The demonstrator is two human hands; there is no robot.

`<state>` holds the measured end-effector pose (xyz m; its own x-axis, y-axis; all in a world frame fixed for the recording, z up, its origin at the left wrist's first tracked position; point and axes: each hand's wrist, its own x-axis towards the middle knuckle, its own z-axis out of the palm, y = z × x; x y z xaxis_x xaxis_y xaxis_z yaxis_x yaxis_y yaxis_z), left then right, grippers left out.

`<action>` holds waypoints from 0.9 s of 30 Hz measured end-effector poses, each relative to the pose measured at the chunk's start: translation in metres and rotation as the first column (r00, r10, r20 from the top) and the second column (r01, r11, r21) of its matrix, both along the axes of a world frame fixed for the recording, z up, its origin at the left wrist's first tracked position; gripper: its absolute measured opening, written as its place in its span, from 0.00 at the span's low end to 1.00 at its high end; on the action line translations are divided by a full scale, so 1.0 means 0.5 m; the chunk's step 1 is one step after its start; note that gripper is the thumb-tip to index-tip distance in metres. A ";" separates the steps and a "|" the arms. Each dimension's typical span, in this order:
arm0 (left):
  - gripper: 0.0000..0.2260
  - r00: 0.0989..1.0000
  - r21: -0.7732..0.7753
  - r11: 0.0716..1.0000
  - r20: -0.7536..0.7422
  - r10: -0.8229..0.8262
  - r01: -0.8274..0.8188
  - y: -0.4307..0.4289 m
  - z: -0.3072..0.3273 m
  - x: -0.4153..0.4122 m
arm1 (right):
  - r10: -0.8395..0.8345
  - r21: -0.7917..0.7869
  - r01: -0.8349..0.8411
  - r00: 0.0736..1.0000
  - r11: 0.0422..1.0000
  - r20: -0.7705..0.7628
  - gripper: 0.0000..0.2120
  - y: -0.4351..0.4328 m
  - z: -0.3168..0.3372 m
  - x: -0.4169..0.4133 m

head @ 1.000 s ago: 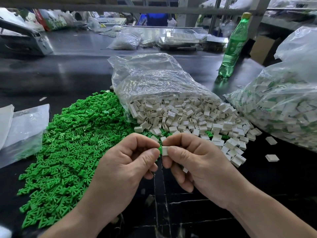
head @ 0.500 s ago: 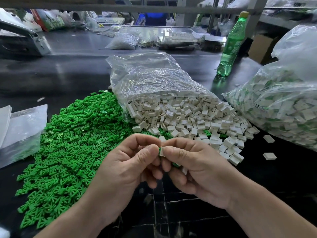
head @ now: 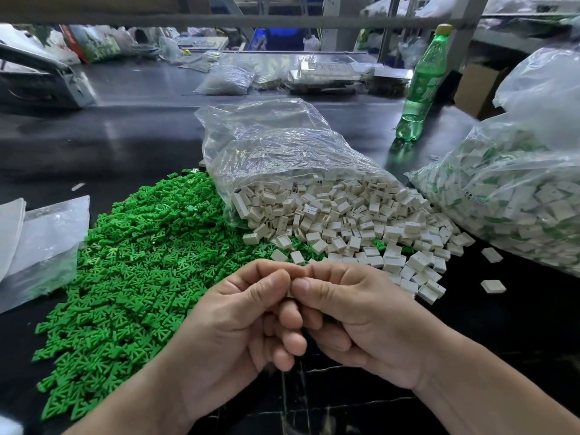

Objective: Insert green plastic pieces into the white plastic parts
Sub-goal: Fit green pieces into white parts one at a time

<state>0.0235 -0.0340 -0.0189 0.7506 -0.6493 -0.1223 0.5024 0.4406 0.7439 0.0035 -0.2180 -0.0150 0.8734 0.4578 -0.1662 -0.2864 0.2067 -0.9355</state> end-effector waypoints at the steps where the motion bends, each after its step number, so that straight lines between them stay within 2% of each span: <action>1: 0.17 1.000 -0.029 1.000 -0.005 0.001 -0.001 -0.002 0.001 -0.001 | 0.000 0.031 0.000 1.000 1.000 -0.007 0.12 0.001 0.000 0.001; 4: 0.15 1.000 -0.055 0.998 0.022 -0.021 0.022 -0.004 0.004 -0.003 | 0.011 0.101 -0.009 1.000 0.995 -0.029 0.12 0.001 0.001 0.000; 8: 0.17 0.998 0.005 1.000 0.054 0.029 -0.029 -0.005 0.004 -0.002 | -0.005 0.053 0.007 1.000 0.999 -0.027 0.10 0.008 0.003 -0.003; 15: 0.17 0.995 -0.014 0.999 0.081 0.050 -0.049 -0.006 0.007 -0.005 | -0.016 0.086 0.019 0.999 0.996 -0.032 0.11 0.013 0.011 -0.008; 24: 0.11 0.992 0.017 0.997 0.105 0.073 -0.076 -0.004 0.003 -0.005 | -0.022 0.072 0.026 0.998 0.997 -0.057 0.11 0.013 0.010 -0.009; 27: 0.12 0.991 0.012 0.997 0.111 0.077 -0.079 -0.004 0.000 -0.005 | -0.018 0.092 0.024 0.998 0.995 -0.064 0.10 0.013 0.010 -0.011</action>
